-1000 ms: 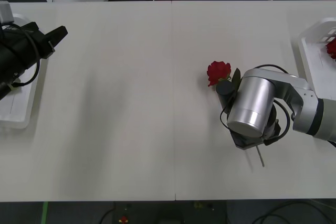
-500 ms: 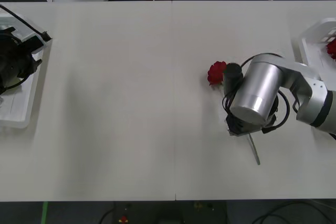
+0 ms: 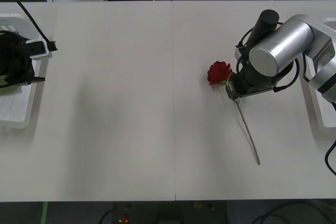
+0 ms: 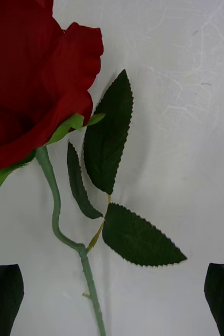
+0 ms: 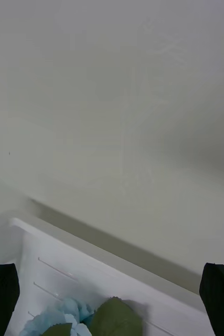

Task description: Put the red flowers into the right box and the blue flowers into the left box

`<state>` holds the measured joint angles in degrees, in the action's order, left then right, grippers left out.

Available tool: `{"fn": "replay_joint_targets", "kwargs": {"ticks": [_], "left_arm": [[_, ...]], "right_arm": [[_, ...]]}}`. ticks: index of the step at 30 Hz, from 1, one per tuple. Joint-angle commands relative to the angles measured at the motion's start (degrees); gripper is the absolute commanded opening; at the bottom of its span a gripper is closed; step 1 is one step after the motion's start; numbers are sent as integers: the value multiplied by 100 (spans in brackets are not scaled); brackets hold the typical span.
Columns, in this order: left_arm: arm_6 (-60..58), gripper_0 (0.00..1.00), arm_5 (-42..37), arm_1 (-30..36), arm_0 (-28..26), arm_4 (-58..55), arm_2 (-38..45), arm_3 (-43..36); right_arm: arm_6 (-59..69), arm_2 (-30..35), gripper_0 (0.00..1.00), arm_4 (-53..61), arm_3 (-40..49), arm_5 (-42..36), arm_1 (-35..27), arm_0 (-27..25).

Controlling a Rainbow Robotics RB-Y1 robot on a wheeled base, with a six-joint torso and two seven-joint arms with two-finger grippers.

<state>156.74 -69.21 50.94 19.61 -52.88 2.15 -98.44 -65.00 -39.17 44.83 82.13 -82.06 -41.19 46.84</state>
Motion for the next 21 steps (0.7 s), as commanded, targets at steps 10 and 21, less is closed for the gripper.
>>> {"fn": "replay_joint_targets", "kwargs": {"ticks": [10,21], "left_arm": [[-174,100,-1358,-1077,280,-1717,1446,-35],[-174,100,-1586,-1042,1045,-2472,936,1099]], "right_arm": [[-276,-39,100,-607,-874,603,937,247],[-390,-39,67,-633,-1384,718,1122,282]]}}
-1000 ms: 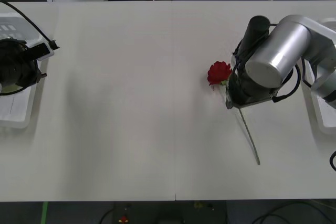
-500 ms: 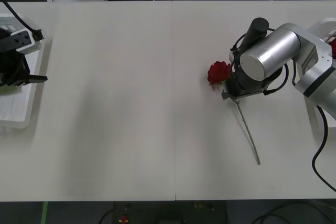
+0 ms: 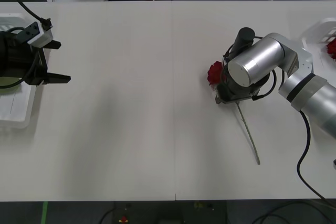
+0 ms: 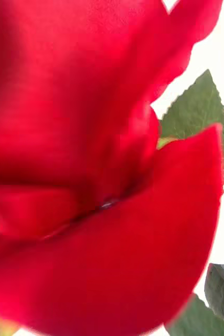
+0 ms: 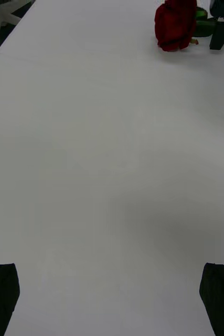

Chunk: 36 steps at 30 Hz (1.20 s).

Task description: Put the red flowers into the right box and the blue flowers into the left box

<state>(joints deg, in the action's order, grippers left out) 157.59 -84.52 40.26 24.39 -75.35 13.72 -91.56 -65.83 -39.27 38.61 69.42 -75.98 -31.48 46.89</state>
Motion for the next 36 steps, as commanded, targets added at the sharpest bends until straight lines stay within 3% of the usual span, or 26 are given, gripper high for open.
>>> {"fn": "replay_joint_targets", "kwargs": {"ticks": [1,3,5,20,29,36], "left_arm": [[-259,100,-56,35,654,-252,-273,560],[-259,100,-56,79,839,-349,-431,938],[-259,100,-56,122,962,-436,-563,1245],[-259,100,102,1265,1577,-1948,-2049,2283],[-259,100,155,1309,1612,-2045,-2128,2283],[-259,100,155,1309,1674,-2133,-2128,2274]], "right_arm": [[-308,-28,56,-3,-131,118,151,277],[-290,-28,22,33,-175,118,160,285],[-264,-28,0,85,-219,118,168,312],[-229,333,0,832,-632,-49,-78,883],[-501,719,0,1202,-632,-418,-921,1446],[-1696,939,0,718,-1045,-919,-1818,2017]]}}
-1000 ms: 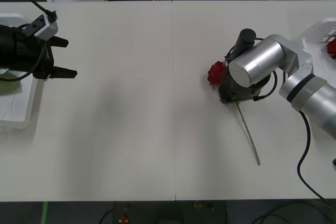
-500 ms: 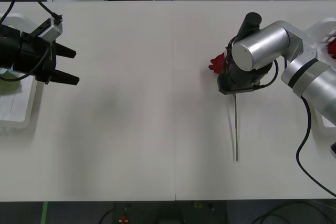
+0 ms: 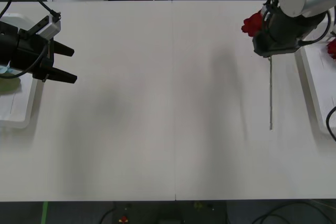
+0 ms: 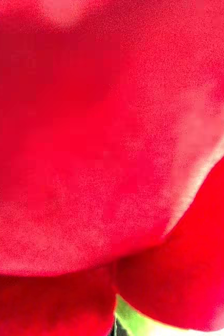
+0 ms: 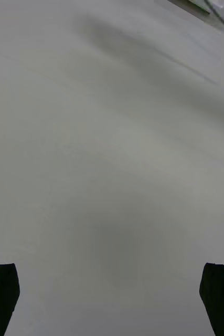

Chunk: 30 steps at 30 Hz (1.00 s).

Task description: Put the red flowers into the right box and the blue flowers into the left box

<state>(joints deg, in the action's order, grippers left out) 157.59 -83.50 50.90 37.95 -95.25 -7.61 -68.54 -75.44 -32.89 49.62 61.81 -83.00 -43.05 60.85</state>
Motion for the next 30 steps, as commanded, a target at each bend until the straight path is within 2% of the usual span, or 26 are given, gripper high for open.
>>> {"fn": "replay_joint_targets", "kwargs": {"ticks": [1,5,9,15,21,30], "left_arm": [[-259,100,53,245,318,-187,5,-28],[-259,100,44,245,318,-222,5,-19],[-259,100,44,245,318,-222,5,-28],[-259,100,44,245,318,-222,5,-28],[-259,100,44,245,318,-222,5,-28],[-259,100,44,245,318,-222,5,-28]], "right_arm": [[-1122,327,0,-620,-442,-252,-793,709],[-2397,503,0,-1649,-1066,-67,-1012,928],[-3205,635,0,-2756,-1769,565,-1083,999],[-3293,661,0,-3600,-2771,1567,-925,990],[-3144,705,0,-3890,-3615,2411,-678,990],[-2924,740,0,-4083,-4142,3123,-450,700]]}}
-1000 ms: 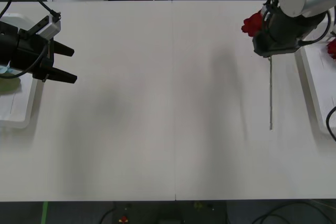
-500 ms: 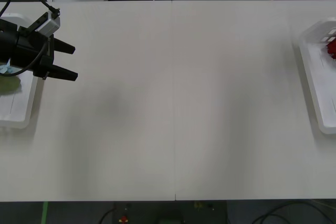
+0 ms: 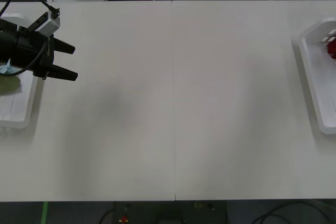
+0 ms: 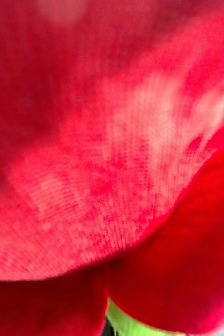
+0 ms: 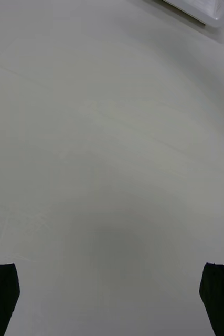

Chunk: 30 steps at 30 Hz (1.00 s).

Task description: Put the red flowers into the right box and the blue flowers into the left box

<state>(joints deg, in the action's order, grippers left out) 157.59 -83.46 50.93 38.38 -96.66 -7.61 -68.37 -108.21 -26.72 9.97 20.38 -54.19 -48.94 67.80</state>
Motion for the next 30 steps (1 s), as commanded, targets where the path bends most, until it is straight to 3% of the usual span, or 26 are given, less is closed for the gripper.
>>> {"fn": "replay_joint_targets", "kwargs": {"ticks": [1,10,21,22,26,30], "left_arm": [[-259,100,40,242,275,-81,5,-45],[-259,100,40,242,275,-81,5,-45],[-259,100,40,242,275,-81,5,-45],[-259,100,40,242,275,-81,5,-45],[-259,100,40,242,275,-81,5,-45],[-259,100,40,242,275,-81,5,-45]], "right_arm": [[423,124,0,-127,1,286,157,-39],[1452,150,0,-400,-8,892,438,-663],[1917,238,0,-479,-8,910,553,-821],[1917,255,4,-479,1,910,553,-821],[1865,308,49,-479,1,910,544,-821],[1724,379,78,-479,1,910,465,-795]]}}
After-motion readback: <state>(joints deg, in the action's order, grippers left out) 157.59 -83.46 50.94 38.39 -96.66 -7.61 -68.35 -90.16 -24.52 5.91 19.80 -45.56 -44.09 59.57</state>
